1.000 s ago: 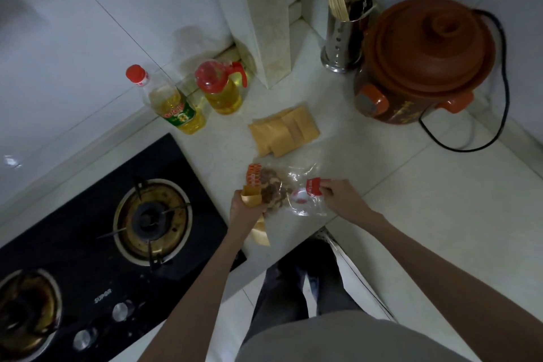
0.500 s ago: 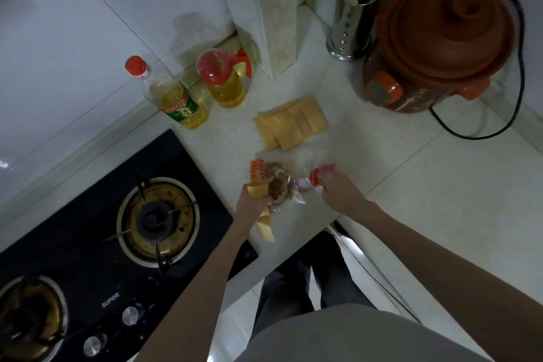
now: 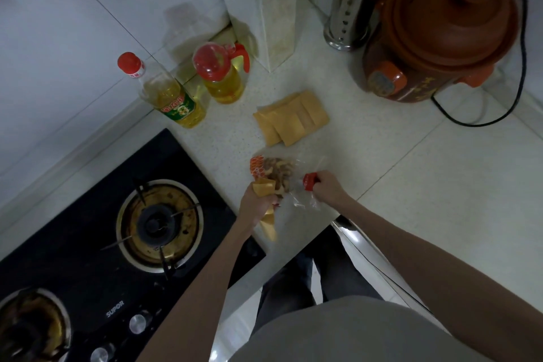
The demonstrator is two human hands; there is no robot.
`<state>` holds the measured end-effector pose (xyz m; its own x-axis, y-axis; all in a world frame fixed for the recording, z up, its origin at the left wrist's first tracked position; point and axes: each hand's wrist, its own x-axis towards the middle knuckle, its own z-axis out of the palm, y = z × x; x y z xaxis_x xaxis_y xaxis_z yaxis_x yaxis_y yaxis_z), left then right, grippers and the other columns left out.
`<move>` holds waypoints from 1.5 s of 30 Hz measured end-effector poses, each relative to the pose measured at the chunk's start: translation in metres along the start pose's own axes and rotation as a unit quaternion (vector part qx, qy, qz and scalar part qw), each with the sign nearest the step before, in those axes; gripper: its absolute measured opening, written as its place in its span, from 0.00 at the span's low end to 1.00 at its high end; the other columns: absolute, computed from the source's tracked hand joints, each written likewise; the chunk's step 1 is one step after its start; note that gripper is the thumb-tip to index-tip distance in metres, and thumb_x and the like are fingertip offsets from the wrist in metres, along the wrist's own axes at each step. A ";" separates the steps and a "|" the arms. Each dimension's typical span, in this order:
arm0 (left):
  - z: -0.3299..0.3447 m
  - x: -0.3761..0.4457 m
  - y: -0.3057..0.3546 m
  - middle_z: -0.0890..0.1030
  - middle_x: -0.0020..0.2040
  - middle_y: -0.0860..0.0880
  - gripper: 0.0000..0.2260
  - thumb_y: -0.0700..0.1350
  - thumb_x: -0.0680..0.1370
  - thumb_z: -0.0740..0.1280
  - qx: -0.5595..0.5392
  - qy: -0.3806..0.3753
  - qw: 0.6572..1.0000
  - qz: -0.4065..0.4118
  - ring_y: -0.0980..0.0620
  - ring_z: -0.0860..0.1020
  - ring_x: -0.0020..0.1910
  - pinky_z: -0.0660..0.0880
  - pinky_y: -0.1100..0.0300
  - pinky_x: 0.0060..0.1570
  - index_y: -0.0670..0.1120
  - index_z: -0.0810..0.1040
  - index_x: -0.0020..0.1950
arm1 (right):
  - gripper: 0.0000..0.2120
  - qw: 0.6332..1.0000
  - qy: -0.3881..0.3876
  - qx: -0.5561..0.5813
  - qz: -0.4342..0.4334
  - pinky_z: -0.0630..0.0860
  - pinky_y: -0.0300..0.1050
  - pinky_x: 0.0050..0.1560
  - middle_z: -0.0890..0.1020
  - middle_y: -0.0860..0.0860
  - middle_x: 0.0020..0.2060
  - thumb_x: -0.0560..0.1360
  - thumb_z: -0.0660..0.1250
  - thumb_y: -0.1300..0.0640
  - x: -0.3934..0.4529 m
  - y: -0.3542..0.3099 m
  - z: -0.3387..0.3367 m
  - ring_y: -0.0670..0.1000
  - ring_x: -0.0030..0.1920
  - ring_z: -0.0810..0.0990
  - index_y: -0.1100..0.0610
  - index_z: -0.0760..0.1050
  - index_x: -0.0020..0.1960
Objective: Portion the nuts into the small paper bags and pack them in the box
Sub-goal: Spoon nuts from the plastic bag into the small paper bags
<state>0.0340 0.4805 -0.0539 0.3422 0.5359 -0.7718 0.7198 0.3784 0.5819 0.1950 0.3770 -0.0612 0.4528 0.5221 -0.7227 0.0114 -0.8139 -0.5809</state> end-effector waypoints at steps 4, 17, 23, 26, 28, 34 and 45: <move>-0.008 0.000 0.001 0.82 0.47 0.50 0.15 0.36 0.71 0.70 -0.024 -0.015 1.000 -0.004 0.55 0.80 0.43 0.74 0.64 0.37 0.44 0.78 0.57 | 0.12 0.998 0.003 0.045 0.046 0.64 0.34 0.19 0.76 0.58 0.29 0.69 0.56 0.73 0.007 0.004 -0.006 0.50 0.25 0.70 0.71 0.78 0.42; -0.021 0.003 0.003 0.80 0.46 0.55 0.14 0.41 0.65 0.74 -0.039 -0.029 0.999 -0.001 0.55 0.78 0.46 0.72 0.62 0.41 0.53 0.78 0.48 | 0.18 0.991 0.014 0.131 0.028 0.66 0.34 0.19 0.74 0.55 0.28 0.70 0.52 0.75 0.003 -0.008 -0.001 0.49 0.25 0.69 0.59 0.75 0.36; -0.024 0.003 0.008 0.81 0.42 0.54 0.10 0.37 0.70 0.71 -0.034 0.003 0.999 0.003 0.54 0.78 0.42 0.72 0.62 0.37 0.52 0.78 0.43 | 0.19 0.983 0.045 0.168 0.052 0.69 0.34 0.18 0.76 0.53 0.25 0.69 0.51 0.75 0.004 -0.003 -0.003 0.49 0.22 0.73 0.56 0.74 0.35; -0.026 0.004 0.008 0.81 0.40 0.54 0.09 0.37 0.70 0.71 -0.043 0.014 0.999 -0.009 0.54 0.79 0.40 0.72 0.64 0.34 0.51 0.78 0.43 | 0.23 0.976 0.050 0.201 0.064 0.69 0.35 0.19 0.74 0.51 0.19 0.69 0.48 0.76 0.001 0.002 -0.010 0.44 0.15 0.69 0.56 0.77 0.36; -0.026 0.005 0.008 0.81 0.40 0.53 0.09 0.37 0.70 0.70 -0.042 0.019 0.999 -0.009 0.53 0.79 0.40 0.73 0.62 0.35 0.51 0.78 0.43 | 0.21 0.972 0.050 0.222 0.066 0.68 0.36 0.20 0.71 0.53 0.21 0.70 0.48 0.77 0.000 0.006 -0.014 0.44 0.15 0.66 0.59 0.75 0.35; -0.023 0.006 0.008 0.82 0.43 0.49 0.08 0.36 0.71 0.70 -0.035 0.025 0.999 -0.010 0.49 0.79 0.43 0.77 0.54 0.47 0.49 0.79 0.44 | 0.11 0.962 0.069 0.261 0.047 0.66 0.39 0.24 0.67 0.53 0.25 0.78 0.57 0.69 -0.004 0.018 -0.025 0.50 0.23 0.65 0.62 0.76 0.42; -0.019 0.003 0.012 0.80 0.42 0.51 0.07 0.36 0.71 0.70 -0.006 0.041 0.999 0.011 0.53 0.77 0.40 0.72 0.61 0.36 0.48 0.78 0.46 | 0.13 0.944 0.119 0.303 0.054 0.64 0.38 0.23 0.66 0.52 0.24 0.80 0.55 0.67 -0.018 0.044 -0.047 0.48 0.23 0.64 0.66 0.78 0.53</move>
<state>0.0324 0.5016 -0.0442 0.3068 0.6037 -0.7358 0.7053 0.3749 0.6016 0.2294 0.3202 -0.0560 0.6105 0.3139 -0.7272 -0.5256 -0.5262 -0.6684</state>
